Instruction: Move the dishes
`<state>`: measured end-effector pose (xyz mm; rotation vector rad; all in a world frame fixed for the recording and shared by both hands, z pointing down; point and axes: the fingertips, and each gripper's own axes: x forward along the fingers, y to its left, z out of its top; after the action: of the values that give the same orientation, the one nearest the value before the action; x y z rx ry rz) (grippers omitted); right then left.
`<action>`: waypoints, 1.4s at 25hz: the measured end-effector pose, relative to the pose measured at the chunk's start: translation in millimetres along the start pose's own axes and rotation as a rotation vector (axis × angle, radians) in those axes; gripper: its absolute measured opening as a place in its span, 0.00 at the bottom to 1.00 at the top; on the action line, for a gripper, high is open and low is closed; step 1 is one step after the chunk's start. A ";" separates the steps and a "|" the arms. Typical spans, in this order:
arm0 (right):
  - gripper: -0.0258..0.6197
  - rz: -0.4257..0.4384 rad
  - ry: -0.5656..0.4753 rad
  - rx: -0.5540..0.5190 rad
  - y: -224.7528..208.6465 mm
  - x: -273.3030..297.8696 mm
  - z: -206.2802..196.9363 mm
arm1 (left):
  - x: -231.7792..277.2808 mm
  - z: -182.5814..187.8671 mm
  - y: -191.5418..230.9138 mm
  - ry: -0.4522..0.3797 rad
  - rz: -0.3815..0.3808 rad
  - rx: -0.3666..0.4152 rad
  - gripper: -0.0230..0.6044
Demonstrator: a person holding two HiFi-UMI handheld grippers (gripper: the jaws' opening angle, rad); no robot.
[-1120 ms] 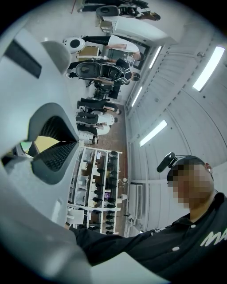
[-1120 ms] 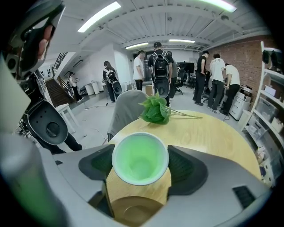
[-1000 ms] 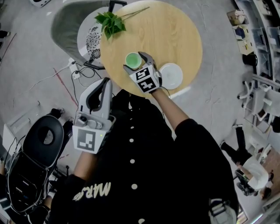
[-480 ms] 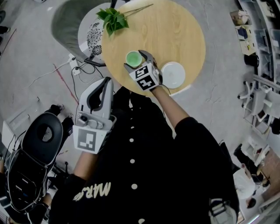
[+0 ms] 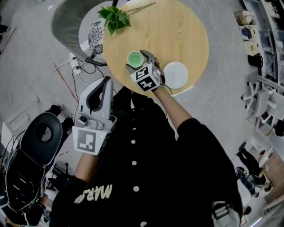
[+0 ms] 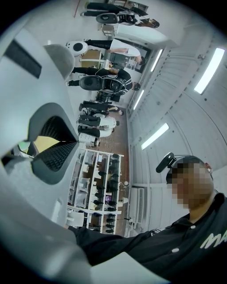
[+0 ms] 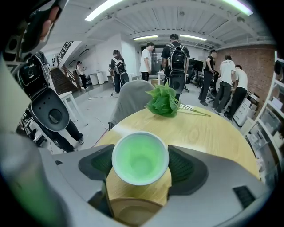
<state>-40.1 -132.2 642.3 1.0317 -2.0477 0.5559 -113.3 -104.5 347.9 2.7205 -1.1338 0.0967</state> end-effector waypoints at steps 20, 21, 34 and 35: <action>0.56 -0.006 -0.162 0.113 -15.4 -54.7 28.6 | 7.2 16.6 1.4 -0.054 -0.004 0.006 0.04; 0.53 -0.014 -0.188 0.121 -18.4 -64.4 31.8 | 7.8 18.5 -0.4 -0.058 -0.009 0.014 0.04; 0.18 -0.181 -0.555 0.303 -76.5 -200.6 69.0 | 30.2 61.7 -19.1 -0.154 -0.075 0.017 0.04; 0.14 -0.200 -0.570 0.314 -81.1 -209.5 66.5 | 32.9 67.5 -21.4 -0.174 -0.080 0.002 0.04</action>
<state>77.1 -121.7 439.7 1.7188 -2.3422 0.5291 -75.8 -126.2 282.9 2.8171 -1.0651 -0.1526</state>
